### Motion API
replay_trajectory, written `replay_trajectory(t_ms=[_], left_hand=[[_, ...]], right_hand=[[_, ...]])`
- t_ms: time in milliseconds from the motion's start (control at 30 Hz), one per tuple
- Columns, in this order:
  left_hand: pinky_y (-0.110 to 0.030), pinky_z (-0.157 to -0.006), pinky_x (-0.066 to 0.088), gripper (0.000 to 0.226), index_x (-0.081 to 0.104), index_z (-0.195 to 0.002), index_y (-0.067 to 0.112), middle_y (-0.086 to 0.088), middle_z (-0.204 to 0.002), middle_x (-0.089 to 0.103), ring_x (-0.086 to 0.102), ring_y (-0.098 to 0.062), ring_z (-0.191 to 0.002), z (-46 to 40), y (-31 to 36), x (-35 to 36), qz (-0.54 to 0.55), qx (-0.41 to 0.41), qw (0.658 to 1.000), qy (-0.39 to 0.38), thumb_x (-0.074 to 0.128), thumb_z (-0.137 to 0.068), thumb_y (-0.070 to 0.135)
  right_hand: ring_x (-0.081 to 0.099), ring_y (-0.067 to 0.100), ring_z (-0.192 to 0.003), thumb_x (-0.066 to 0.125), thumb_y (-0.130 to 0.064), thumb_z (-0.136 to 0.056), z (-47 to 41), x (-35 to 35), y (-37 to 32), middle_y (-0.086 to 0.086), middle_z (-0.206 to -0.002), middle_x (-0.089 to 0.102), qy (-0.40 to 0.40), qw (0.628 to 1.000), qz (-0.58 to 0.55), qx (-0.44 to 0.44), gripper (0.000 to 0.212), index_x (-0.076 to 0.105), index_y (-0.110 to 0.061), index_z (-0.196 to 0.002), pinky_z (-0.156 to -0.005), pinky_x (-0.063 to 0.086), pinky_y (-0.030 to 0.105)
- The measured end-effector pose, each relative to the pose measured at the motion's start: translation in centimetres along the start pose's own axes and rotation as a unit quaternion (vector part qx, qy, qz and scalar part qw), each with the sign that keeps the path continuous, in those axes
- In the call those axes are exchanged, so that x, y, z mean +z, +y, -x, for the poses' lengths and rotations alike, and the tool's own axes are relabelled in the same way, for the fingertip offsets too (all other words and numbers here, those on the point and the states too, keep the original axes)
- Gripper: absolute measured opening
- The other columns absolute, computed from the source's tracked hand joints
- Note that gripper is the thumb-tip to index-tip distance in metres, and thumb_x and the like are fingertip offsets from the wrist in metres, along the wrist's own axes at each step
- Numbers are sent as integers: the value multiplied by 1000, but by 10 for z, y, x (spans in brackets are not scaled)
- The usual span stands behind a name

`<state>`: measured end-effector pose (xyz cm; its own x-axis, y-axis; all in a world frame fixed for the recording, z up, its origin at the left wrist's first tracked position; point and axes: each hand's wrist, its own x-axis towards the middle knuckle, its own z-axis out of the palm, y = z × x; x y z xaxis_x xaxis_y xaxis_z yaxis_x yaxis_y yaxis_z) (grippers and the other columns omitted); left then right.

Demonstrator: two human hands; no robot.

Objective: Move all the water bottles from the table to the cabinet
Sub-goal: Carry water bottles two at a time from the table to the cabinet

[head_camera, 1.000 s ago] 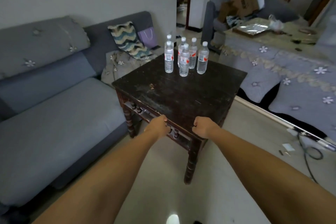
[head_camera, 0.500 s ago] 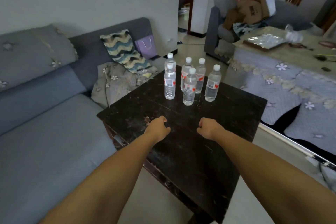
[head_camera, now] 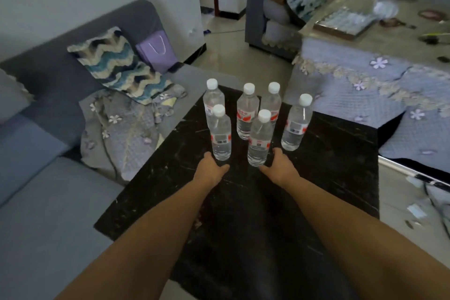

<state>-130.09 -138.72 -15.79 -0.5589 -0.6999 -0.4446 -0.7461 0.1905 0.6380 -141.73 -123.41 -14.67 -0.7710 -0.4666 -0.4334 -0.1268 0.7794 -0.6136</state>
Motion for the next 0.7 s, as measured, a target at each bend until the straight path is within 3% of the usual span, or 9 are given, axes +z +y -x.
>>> replay_trajectory(t_ms=[100,200,333,433,633,700], left_hand=[[-41,-117,28,106,7,-154,10,-15,-158,23,28,-30,-145,-44,2,-10,58,4,998,0,78,-77,32],[-45,-120,25,117,4,-154,15,-9,-159,23,25,-26,-147,-77,3,-10,108,82,990,-27,84,-70,22],[-38,-114,36,100,23,-148,10,-8,-146,42,42,-20,-136,-106,0,-2,150,171,972,-54,84,-68,6],[-35,-109,40,89,31,-145,13,-7,-141,49,47,-21,-131,-115,3,0,179,139,970,-85,81,-72,9],[-43,-109,42,85,38,-141,21,-2,-137,54,51,-20,-128,-117,8,-9,147,112,976,-112,83,-69,25],[-42,-107,44,79,42,-138,22,-1,-134,56,53,-21,-125,-112,12,-9,136,94,979,-122,82,-71,29]], right_hand=[[48,26,-131,80,-26,-73,-30,16,-10,7,-142,46,59,992,-112,-3,83,33,-21,-140,-108,42,48],[43,20,-134,80,-13,-73,-47,30,-11,0,-144,45,97,972,-215,-17,89,28,-29,-142,-113,36,45],[47,11,-125,78,-11,-76,-63,37,-8,-4,-139,49,98,954,-282,-12,88,26,-26,-145,-107,38,32],[50,6,-112,79,-16,-77,-69,37,-8,-12,-121,52,96,955,-279,1,79,33,-26,-141,-97,40,26],[55,10,-109,80,-22,-75,-61,40,-6,-9,-117,57,133,948,-288,22,65,45,-26,-129,-94,44,27],[54,12,-112,82,-28,-72,-54,42,-1,-4,-124,56,132,951,-279,34,67,45,-27,-129,-96,44,29]])
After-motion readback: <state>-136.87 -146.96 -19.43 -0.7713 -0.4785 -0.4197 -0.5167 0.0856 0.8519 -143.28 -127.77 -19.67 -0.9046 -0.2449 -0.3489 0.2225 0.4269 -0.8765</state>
